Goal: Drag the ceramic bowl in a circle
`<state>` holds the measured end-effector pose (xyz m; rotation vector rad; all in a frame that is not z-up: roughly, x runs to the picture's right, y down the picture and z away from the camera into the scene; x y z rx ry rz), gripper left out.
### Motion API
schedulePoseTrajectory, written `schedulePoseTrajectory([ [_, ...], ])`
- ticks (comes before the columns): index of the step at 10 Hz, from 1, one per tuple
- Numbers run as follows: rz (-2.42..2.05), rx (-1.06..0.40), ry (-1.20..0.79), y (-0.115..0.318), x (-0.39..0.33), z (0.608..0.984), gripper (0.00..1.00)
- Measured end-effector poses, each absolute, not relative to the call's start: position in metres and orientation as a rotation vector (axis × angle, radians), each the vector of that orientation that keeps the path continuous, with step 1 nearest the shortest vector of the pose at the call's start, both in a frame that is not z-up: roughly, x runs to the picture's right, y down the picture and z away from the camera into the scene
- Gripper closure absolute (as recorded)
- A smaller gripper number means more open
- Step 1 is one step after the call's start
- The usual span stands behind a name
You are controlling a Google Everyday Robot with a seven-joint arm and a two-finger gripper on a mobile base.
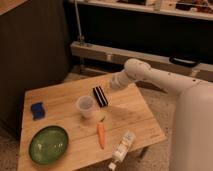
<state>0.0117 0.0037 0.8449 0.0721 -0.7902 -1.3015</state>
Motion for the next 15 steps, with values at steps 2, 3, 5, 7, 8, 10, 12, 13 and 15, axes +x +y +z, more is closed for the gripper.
schedulePoseTrajectory([
  [2,-1.326,0.067,-0.771,0.002,0.008,0.841,0.84],
  [3,-1.367,0.068,-0.751,-0.003,-0.007,0.830,0.84],
  [5,-1.419,0.071,-0.717,-0.014,-0.018,0.799,0.84],
  [7,-1.499,0.067,-0.689,-0.025,-0.039,0.741,0.84],
  [8,-1.539,0.066,-0.684,-0.023,-0.052,0.712,0.84],
  [10,-1.633,0.038,-0.708,-0.004,-0.076,0.659,0.88],
  [12,-1.720,-0.013,-0.812,0.022,-0.103,0.628,0.89],
  [13,-1.742,-0.029,-0.842,0.029,-0.108,0.620,0.89],
  [15,-1.749,-0.036,-0.852,0.031,-0.109,0.617,0.89],
])
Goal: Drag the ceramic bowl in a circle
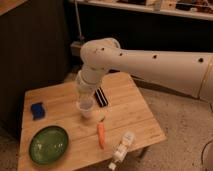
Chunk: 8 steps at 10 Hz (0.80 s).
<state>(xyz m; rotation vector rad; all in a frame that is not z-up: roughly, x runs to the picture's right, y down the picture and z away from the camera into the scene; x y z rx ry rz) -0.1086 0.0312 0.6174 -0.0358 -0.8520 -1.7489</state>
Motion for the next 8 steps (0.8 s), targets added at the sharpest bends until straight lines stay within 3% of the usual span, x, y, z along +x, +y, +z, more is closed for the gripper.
schedulePoseTrajectory([
  [4,-1.775,-0.022,-0.876,0.038,-0.117,0.624,0.89],
  [8,-1.878,-0.002,-0.955,0.103,-0.181,0.634,0.89],
])
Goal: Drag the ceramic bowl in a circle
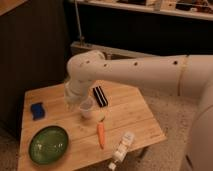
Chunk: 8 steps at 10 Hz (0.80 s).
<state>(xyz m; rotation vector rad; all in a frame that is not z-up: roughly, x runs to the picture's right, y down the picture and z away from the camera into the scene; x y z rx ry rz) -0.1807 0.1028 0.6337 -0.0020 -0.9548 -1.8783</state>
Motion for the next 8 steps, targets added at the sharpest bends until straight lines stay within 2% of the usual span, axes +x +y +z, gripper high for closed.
schedulePoseTrajectory([
  [4,-1.961,-0.035,-1.007,0.178,-0.230,0.666,0.89],
  [6,-1.962,-0.054,-1.048,0.196,-0.240,0.697,0.96],
  [7,-1.956,-0.056,-1.059,0.197,-0.240,0.710,0.95],
  [8,-1.949,-0.055,-1.062,0.195,-0.237,0.719,0.89],
])
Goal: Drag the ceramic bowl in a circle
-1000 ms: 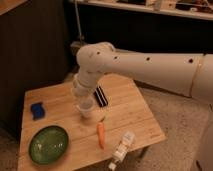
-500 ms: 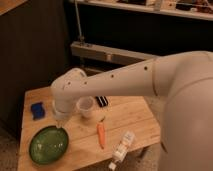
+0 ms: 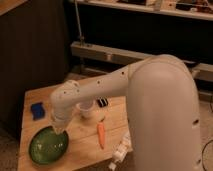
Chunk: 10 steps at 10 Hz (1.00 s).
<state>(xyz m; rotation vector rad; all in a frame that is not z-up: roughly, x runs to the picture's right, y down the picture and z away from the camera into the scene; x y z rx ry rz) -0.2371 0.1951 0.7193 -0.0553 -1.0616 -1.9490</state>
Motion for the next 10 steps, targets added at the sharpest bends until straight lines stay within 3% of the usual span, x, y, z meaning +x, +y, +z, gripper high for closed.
schedulePoseTrajectory([
  [5,-1.908,-0.048,-1.093,0.181,-0.226,0.731,0.41],
  [10,-1.884,-0.022,-1.100,0.187,-0.219,0.745,0.40],
])
